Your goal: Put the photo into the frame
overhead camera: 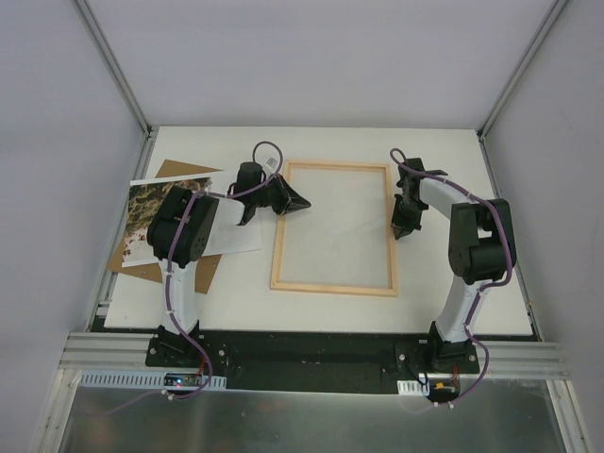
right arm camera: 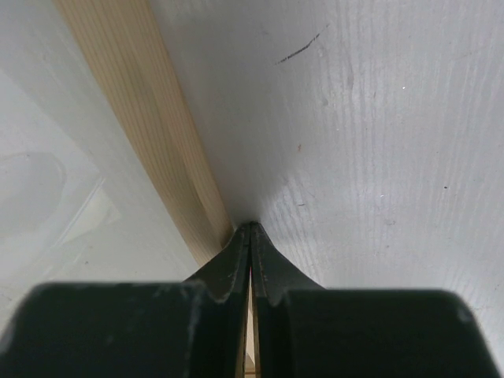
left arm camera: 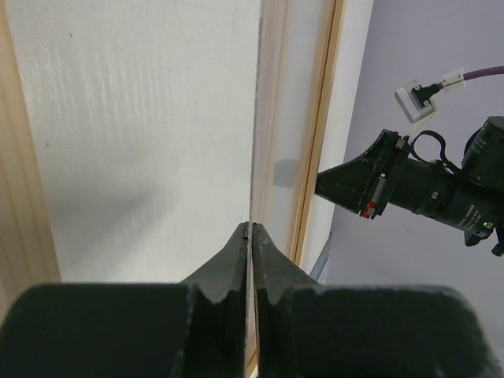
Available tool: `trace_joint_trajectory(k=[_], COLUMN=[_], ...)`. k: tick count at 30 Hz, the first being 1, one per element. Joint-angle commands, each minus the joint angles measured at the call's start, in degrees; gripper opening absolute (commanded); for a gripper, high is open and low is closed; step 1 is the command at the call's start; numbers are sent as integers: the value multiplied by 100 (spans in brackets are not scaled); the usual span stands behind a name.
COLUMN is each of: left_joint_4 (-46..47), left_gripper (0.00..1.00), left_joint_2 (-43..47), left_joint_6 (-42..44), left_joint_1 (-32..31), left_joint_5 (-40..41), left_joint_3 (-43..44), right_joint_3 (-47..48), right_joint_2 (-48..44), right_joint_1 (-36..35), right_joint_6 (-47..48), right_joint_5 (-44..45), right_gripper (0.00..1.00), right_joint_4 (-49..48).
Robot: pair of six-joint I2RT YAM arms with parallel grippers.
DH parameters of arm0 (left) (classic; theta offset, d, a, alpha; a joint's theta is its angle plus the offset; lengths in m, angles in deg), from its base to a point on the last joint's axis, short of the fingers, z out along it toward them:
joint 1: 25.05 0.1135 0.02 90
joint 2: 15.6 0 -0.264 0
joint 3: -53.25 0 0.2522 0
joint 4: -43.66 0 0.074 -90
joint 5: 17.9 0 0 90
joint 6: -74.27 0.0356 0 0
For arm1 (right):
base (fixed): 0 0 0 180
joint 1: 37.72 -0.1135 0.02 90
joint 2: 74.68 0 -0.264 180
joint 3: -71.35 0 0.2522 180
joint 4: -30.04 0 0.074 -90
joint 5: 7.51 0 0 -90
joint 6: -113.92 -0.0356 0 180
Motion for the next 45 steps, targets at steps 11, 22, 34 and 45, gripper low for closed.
trace_joint_trajectory(k=[11,22,34,45], left_joint_4=[143,161,134,134], left_gripper=[0,0,0,0], left_joint_2=[215,198,268,285], left_joint_6=[83,92,153,179], left_joint_1=[-51,-34,19,28], left_joint_5=[-141,-185,-273,-299], left_joint_3=[-73,-117,-135,-196], right_joint_3=[214,231,249,275], right_joint_2=[107,98,125,98], right_joint_1=[-176,-176,-176,-176], right_joint_6=[-71,-53,-44,-27], right_joint_5=[-442,-451,-442,-425], right_gripper=[2,2,2,2], right_joint_4=[65,83,109,135])
